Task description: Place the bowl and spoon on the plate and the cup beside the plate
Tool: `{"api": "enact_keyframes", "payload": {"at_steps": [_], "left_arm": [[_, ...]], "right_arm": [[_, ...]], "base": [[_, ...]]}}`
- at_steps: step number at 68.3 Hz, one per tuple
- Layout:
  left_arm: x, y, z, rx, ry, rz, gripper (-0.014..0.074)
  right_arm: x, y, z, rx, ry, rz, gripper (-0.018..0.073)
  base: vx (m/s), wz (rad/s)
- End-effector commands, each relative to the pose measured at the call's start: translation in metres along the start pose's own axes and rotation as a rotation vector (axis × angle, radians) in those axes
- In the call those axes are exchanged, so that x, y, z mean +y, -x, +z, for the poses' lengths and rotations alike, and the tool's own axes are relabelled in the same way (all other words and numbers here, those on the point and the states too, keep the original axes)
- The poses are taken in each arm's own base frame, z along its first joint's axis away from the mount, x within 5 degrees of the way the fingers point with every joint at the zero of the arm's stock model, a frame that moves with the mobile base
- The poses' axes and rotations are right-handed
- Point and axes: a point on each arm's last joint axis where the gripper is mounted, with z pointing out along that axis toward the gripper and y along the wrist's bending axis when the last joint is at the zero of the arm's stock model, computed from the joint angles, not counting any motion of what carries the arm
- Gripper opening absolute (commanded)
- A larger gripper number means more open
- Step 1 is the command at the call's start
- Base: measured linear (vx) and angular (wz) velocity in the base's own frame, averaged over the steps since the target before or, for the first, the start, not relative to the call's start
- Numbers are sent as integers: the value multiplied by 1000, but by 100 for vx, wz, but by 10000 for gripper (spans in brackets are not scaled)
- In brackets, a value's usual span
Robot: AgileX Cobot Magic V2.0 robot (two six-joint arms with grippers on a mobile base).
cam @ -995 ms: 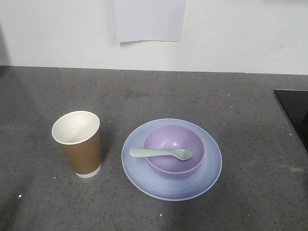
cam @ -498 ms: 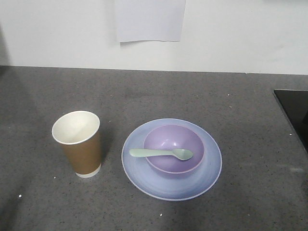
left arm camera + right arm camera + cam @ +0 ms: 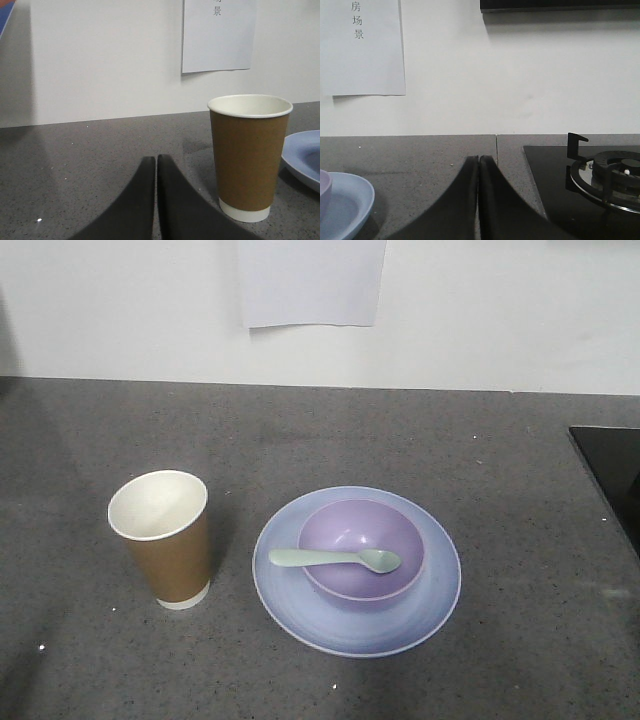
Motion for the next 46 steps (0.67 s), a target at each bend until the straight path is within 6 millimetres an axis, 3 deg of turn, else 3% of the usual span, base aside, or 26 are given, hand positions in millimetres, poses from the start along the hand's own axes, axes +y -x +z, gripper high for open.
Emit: {"api": "enact_keyframes", "payload": {"at_steps": [1,46], "left_arm": [[-1,14,-2,-106,-13,-5,-6],[-1,14,-2,-106,-13,-5,-6]], "right_arm": [[0,4,-1,-78,-1,-4,-11],[0,4,-1,-78,-1,-4,-11]], "base": [[0,0],[0,0]]}}
